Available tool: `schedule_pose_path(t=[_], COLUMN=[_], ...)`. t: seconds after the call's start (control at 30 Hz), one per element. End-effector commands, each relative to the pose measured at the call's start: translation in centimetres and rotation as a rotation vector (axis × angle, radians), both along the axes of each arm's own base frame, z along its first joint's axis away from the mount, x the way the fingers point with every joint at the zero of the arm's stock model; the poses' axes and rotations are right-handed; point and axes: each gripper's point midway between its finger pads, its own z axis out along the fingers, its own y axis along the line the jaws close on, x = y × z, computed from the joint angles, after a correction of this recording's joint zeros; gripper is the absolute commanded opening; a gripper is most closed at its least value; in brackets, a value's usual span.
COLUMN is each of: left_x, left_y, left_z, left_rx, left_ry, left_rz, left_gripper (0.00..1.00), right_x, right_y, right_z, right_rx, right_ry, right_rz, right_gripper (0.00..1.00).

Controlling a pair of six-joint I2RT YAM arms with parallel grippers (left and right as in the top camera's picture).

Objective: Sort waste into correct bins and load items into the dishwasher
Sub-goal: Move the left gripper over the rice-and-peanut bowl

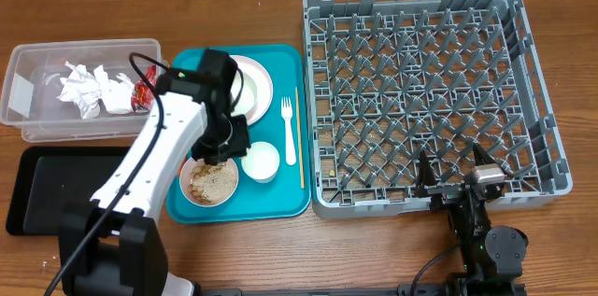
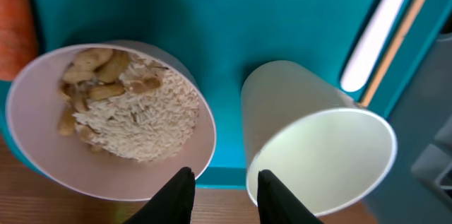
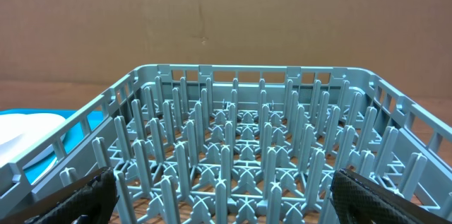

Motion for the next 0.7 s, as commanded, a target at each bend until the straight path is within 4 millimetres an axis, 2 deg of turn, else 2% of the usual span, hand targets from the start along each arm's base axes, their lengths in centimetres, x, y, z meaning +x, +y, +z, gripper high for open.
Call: schedule_pose_path(t=[0.0, 0.27, 0.67], left_x=[-0.4, -0.1, -0.3], left_y=[0.4, 1.2, 1.1], left_z=[-1.4, -3.0, -3.0], left_rx=[0.027, 0.075, 0.069], left_ry=[0.010, -0.018, -0.012], left_rz=[0.048, 0.097, 0.092], left_gripper=[0.33, 0.33, 0.31], right_x=[0.0, 0.0, 0.0], right_y=[-0.1, -0.2, -0.1], right_z=[-0.2, -0.2, -0.2], right_rx=[0.003, 0.003, 0.003], right_ry=[-0.004, -0.004, -0.003], right_rz=[-0.007, -0.007, -0.007], right_gripper=[1.00, 1.00, 1.00])
